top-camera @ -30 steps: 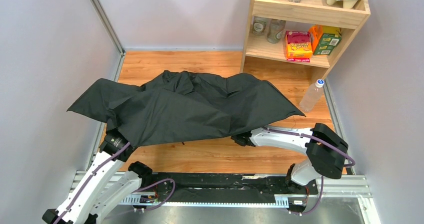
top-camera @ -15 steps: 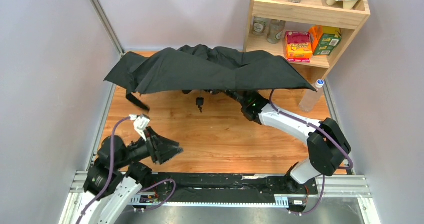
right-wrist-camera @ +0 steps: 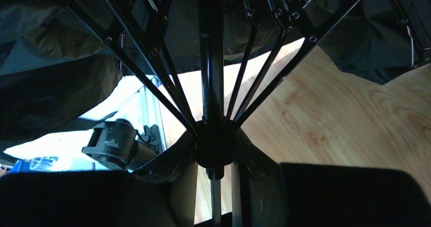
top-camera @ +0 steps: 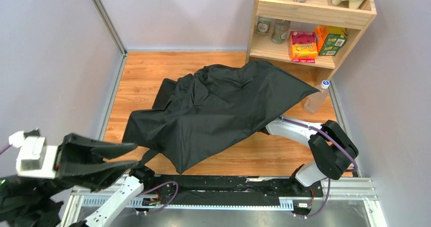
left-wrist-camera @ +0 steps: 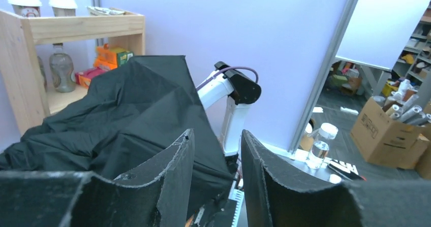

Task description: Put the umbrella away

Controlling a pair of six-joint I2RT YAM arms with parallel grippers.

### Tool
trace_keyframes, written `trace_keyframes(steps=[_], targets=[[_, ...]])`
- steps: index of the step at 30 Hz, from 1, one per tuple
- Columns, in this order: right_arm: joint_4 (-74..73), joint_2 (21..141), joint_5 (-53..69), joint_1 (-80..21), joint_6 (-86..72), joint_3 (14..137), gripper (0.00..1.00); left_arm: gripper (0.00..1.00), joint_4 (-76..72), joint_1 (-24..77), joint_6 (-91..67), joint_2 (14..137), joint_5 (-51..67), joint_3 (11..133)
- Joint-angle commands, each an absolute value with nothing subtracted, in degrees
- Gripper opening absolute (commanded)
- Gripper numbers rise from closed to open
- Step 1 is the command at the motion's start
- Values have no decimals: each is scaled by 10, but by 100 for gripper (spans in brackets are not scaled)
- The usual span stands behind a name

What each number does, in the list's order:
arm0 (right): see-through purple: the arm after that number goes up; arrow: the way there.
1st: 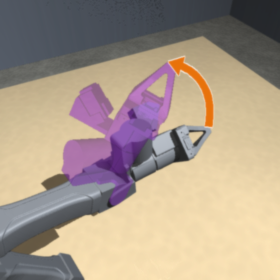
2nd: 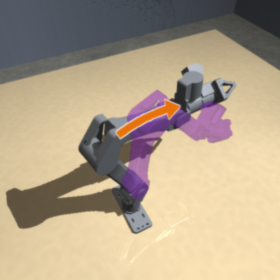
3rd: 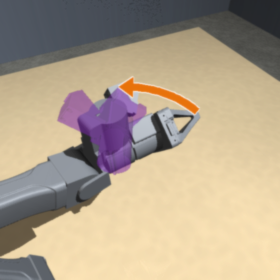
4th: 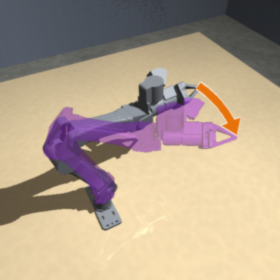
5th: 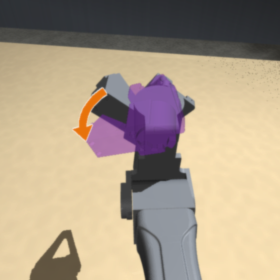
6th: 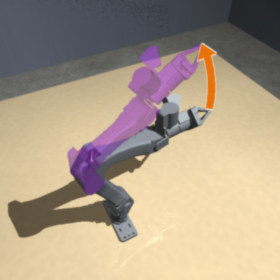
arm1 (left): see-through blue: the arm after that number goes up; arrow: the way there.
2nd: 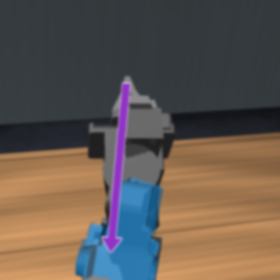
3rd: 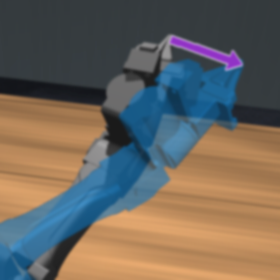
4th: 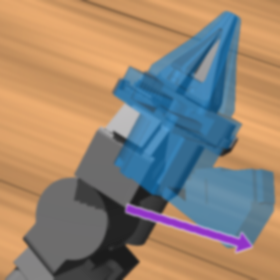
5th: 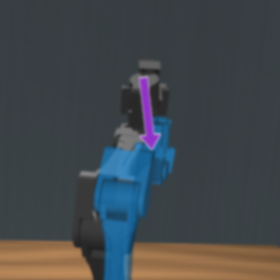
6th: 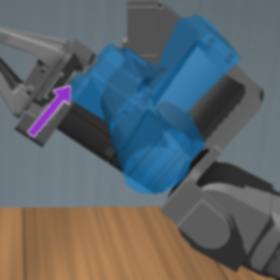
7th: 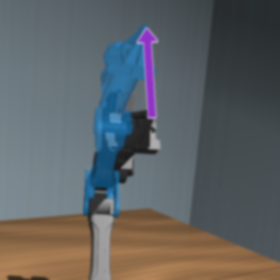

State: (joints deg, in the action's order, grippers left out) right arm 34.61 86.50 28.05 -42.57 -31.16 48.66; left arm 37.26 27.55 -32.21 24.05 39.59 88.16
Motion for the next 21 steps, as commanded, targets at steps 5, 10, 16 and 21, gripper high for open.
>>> trace_keyframes(steps=[5,10,16,21], targets=[[439,843,294,-428,-346,509,0,47,41,273,-515,314,509,644],[425,855,294,-448,-336,529,0,52,-29,273,-527,365,507,608],[413,798,287,-481,-353,526,0,42,205,273,-376,403,366,618],[453,728,313,-487,-411,479,0,41,293,273,-308,398,231,582]])
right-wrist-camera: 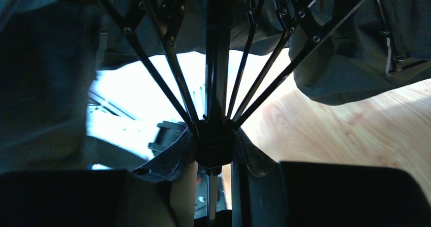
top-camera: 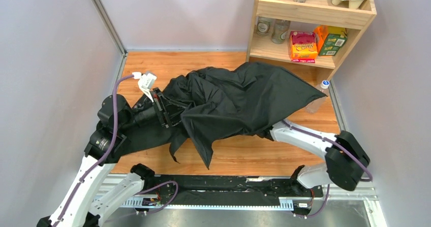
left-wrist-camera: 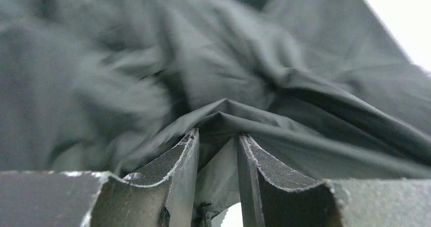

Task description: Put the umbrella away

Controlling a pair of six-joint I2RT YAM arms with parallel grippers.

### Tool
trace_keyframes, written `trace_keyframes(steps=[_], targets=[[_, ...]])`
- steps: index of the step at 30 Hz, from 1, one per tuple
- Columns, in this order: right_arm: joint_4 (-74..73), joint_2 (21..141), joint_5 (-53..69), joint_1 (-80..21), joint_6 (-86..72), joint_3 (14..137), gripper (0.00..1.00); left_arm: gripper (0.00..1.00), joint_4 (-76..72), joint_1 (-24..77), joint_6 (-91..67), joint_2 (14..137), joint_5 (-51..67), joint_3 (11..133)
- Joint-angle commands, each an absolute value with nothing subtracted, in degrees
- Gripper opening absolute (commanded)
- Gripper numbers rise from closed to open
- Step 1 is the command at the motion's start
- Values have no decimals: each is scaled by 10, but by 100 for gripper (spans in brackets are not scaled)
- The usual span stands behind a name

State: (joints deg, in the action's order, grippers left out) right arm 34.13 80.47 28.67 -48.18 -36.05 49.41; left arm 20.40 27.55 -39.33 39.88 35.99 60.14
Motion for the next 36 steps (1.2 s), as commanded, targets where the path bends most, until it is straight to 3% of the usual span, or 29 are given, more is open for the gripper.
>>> trace_keyframes(steps=[1,5,10,13,17,19,20,21,25,36], targets=[[476,720,319,-487,-425,467,0,41,294,273,-295,399,221,579],[342,689,250,-485,-365,472,0,43,287,273,-277,392,285,582],[216,684,190,-475,-306,501,0,58,314,273,-270,331,329,617],[231,676,232,-475,-226,477,0,60,361,272,-240,302,340,658],[285,675,325,-451,-122,429,0,51,458,272,-218,256,250,733],[293,670,375,-446,-82,421,0,58,459,273,-234,236,194,736],[293,665,398,-446,-71,421,0,69,452,273,-245,230,179,730],[294,658,416,-446,-65,422,0,70,439,273,-250,231,176,718],[279,637,458,-446,-59,437,0,71,376,273,-299,273,184,680],[272,668,460,-446,-100,465,0,72,97,273,-374,335,395,560]])
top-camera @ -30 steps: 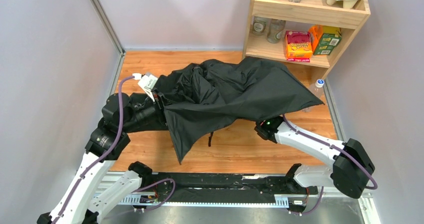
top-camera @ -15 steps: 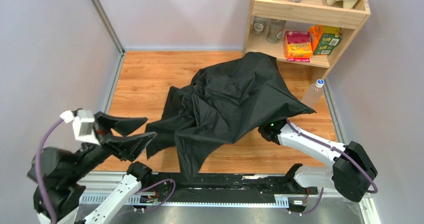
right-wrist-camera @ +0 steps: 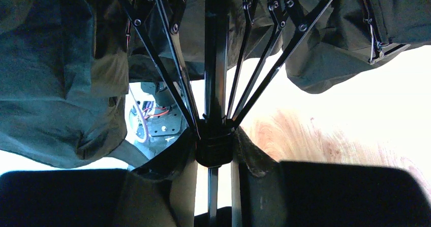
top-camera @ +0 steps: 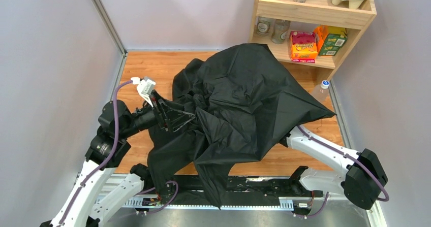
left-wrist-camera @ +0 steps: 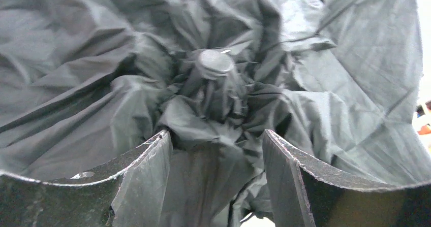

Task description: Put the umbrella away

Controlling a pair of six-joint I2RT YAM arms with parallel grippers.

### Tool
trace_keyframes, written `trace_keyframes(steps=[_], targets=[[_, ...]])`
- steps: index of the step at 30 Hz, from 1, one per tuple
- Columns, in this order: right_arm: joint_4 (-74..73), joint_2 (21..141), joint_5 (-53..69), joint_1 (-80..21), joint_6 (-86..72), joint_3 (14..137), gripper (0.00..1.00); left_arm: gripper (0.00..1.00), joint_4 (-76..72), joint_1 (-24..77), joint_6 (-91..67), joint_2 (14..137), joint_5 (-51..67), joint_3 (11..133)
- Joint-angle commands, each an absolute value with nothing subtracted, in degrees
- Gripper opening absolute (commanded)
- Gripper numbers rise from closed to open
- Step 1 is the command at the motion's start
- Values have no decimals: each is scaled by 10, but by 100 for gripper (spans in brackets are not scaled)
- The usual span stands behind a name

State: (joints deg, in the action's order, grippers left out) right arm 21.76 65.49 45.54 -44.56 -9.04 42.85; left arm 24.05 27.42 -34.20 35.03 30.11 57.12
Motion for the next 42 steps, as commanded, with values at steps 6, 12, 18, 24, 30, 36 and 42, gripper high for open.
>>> trace_keyframes(steps=[6,12,18,24,30,36,42], targets=[[234,693,460,-475,-78,499,0,73,57,273,-395,373,395,545],[217,699,470,-489,-61,518,0,73,76,272,-379,437,390,576],[142,708,455,-512,-11,546,0,58,86,273,-393,460,332,573],[177,708,425,-513,-77,534,0,7,60,272,-414,442,290,553],[230,697,311,-513,-222,509,22,0,18,273,-460,387,234,505],[246,659,205,-545,-282,461,53,0,36,272,-528,365,193,500],[256,607,72,-586,-247,406,66,0,62,273,-606,361,164,490]])
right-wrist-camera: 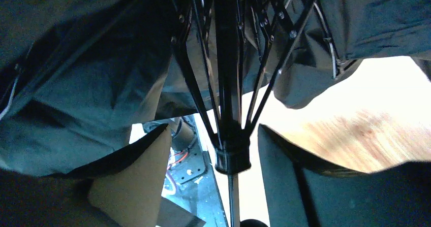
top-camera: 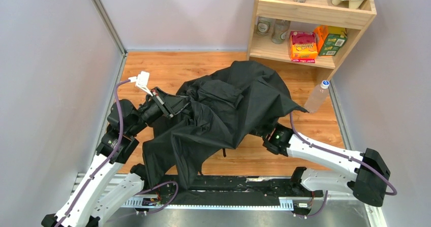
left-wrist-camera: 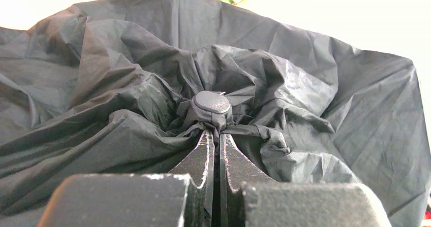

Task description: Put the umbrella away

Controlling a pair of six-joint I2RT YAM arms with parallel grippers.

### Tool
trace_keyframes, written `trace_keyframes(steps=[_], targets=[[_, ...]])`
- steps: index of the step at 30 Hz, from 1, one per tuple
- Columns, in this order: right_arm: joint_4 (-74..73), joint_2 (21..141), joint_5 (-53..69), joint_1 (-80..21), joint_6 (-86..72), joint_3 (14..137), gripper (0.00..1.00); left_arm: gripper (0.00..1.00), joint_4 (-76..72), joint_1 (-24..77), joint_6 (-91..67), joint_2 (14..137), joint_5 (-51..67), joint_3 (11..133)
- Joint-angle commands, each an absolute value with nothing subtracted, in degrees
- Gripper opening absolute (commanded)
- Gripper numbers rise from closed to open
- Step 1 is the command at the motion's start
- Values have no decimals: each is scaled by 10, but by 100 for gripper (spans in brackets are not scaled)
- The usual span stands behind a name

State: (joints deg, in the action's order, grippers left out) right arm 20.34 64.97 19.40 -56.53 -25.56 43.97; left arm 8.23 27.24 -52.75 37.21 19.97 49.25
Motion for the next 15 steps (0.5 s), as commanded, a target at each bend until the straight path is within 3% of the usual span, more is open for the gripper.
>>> trace_keyframes(steps=[1,8,15], targets=[[271,602,54,-587,-246,396,73,0,55,273,-614,363,167,483],[205,634,3,-583,-192,490,84,0,70,273,-594,381,211,496],[258,707,75,-567,-196,551,81,0,64,273,-583,371,229,479]])
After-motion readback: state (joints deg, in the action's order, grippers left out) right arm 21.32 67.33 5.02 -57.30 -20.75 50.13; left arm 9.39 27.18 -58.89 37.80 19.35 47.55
